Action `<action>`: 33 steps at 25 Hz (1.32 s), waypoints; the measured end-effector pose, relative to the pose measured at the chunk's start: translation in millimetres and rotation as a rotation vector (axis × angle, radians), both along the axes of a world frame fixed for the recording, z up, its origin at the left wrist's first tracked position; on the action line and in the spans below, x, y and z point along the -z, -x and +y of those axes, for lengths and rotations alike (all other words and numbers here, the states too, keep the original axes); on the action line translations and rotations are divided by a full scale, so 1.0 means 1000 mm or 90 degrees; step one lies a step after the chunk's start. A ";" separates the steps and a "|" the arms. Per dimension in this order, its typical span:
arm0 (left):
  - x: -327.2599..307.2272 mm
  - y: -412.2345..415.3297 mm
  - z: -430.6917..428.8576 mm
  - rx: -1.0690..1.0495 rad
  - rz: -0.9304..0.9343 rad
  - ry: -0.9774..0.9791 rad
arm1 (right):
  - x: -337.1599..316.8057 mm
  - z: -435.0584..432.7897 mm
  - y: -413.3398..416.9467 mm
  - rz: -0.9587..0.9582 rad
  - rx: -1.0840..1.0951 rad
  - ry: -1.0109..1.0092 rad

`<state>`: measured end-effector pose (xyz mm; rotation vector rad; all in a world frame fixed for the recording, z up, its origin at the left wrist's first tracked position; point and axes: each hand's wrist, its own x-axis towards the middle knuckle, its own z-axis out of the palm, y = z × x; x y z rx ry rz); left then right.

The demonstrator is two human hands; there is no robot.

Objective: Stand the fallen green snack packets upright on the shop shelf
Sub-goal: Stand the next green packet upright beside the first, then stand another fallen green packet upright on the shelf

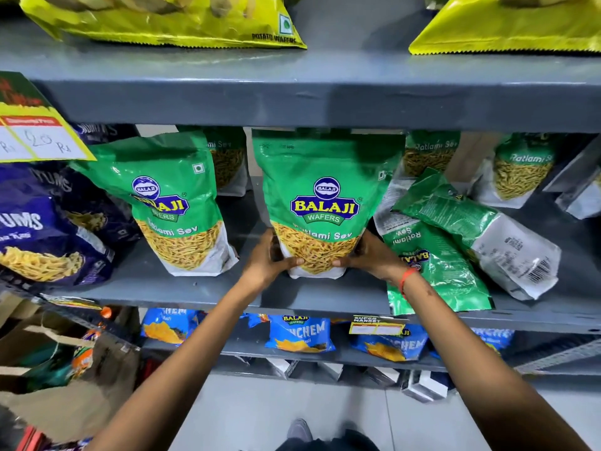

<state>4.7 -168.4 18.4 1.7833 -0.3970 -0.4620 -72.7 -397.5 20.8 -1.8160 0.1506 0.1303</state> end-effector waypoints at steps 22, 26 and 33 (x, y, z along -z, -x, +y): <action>-0.008 0.099 -0.176 -0.016 -0.605 -0.293 | -0.035 -0.162 0.077 -0.118 0.028 0.723; 0.006 0.078 -0.181 0.072 -0.458 -0.388 | -0.027 -0.189 0.102 -0.050 0.024 0.744; -0.004 0.071 -0.191 0.059 -0.415 -0.406 | -0.020 -0.216 0.110 0.027 0.038 0.766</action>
